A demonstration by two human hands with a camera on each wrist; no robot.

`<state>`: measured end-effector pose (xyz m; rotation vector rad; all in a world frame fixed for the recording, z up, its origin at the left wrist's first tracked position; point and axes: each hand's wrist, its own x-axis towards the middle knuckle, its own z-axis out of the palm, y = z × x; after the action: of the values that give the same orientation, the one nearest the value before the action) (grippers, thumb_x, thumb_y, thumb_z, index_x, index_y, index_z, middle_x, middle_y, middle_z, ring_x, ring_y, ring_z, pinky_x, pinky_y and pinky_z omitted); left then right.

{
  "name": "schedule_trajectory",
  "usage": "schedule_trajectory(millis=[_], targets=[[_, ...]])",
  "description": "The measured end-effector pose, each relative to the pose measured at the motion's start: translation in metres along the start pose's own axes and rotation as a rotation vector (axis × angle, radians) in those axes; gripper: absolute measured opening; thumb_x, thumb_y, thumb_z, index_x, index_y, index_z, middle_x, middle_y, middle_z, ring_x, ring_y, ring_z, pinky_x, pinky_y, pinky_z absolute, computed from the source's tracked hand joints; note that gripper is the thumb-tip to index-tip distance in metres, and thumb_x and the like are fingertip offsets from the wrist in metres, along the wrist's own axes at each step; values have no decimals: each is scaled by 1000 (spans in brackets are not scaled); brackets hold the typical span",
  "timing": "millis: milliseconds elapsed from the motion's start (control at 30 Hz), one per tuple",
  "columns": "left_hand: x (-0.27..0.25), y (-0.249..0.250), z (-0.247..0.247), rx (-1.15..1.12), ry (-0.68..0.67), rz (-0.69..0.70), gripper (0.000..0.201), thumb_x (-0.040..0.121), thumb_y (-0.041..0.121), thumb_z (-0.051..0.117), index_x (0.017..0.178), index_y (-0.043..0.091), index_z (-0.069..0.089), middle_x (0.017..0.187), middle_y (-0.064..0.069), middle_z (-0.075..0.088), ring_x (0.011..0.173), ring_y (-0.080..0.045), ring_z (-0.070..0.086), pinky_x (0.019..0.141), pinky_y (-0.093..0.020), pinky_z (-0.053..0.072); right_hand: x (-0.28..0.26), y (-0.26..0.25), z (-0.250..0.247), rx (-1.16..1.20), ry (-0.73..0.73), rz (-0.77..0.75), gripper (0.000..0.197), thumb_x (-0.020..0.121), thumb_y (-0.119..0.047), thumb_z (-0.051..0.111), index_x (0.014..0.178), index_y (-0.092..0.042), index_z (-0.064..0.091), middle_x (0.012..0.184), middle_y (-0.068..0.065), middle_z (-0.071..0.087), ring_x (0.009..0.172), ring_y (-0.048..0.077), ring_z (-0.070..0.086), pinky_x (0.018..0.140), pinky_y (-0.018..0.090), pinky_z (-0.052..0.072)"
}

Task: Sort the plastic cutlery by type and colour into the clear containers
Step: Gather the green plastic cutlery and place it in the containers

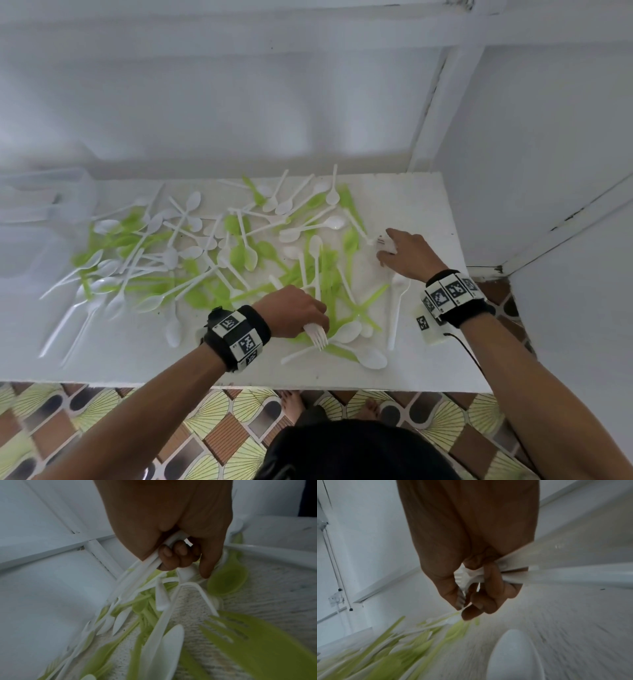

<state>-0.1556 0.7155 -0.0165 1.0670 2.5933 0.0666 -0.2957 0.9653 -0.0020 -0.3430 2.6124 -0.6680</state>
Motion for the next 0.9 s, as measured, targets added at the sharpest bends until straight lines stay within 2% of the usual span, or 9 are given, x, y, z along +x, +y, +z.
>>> schedule_trajectory(millis=[67, 167, 267, 367, 533, 633, 733, 833, 900], targets=[[0, -2, -2, 32, -24, 4, 38, 84, 5, 63, 108, 33, 71, 94, 7, 66, 74, -24, 64, 57, -31, 35, -1, 1, -6, 34, 54, 7, 46, 95, -34, 62, 132, -8, 58, 125, 16, 66, 118, 38, 57, 92, 36, 43], [2, -5, -8, 97, -63, 20, 31, 88, 8, 63, 106, 32, 70, 91, 6, 64, 72, -25, 62, 57, -31, 32, -6, 4, -13, 150, 160, -37, 36, 93, -40, 67, 92, -4, 66, 82, 10, 68, 84, 32, 61, 75, 35, 41], [2, -7, -9, 129, -44, 62, 26, 86, 10, 67, 102, 30, 69, 86, 6, 61, 65, -25, 61, 53, -31, 33, -11, 4, -15, 306, 239, -52, 37, 89, -41, 74, 73, -10, 62, 61, -4, 56, 63, 13, 52, 60, 22, 39], [0, -11, -9, 111, 1, 81, 16, 90, 18, 66, 100, 31, 66, 86, 6, 59, 63, -24, 59, 51, -32, 41, -15, 2, -14, 443, 269, -42, 34, 85, -45, 78, 73, -16, 65, 60, -9, 59, 55, 2, 51, 56, 13, 39], [-2, -15, -16, 7, 163, 75, 16, 80, 21, 76, 88, 32, 67, 82, 9, 58, 56, -19, 56, 47, -26, 32, -19, -5, -7, 773, 297, -16, 35, 85, -53, 75, 83, -18, 70, 72, 9, 71, 59, 12, 56, 62, 28, 42], [-1, -17, -24, -145, 339, -36, 19, 77, 18, 75, 85, 34, 67, 86, 13, 59, 60, -11, 55, 51, -23, 32, -21, -14, -2, 874, 320, -66, 30, 91, -44, 71, 86, -14, 67, 87, 4, 76, 61, 18, 54, 61, 26, 41], [-2, -21, -32, -417, 515, -167, 17, 78, 25, 83, 85, 35, 71, 90, 18, 60, 72, -1, 56, 61, -23, 39, -20, -19, 2, 882, 333, -89, 36, 94, -41, 68, 90, -6, 64, 83, 5, 76, 59, 18, 54, 60, 25, 41], [-4, -23, -49, -780, 671, -233, 13, 80, 23, 86, 84, 22, 74, 89, 6, 61, 78, -13, 60, 73, -28, 49, -17, -25, 7, 853, 320, -93, 30, 95, -40, 68, 85, -12, 59, 75, 5, 73, 57, 14, 56, 59, 21, 42], [-8, -23, -62, -961, 777, -302, 14, 79, 14, 86, 81, 13, 73, 90, -2, 61, 80, -17, 59, 78, -23, 46, -14, -28, 13, 850, 312, -73, 28, 96, -40, 66, 85, -16, 55, 69, 1, 68, 57, 15, 55, 62, 26, 44]])
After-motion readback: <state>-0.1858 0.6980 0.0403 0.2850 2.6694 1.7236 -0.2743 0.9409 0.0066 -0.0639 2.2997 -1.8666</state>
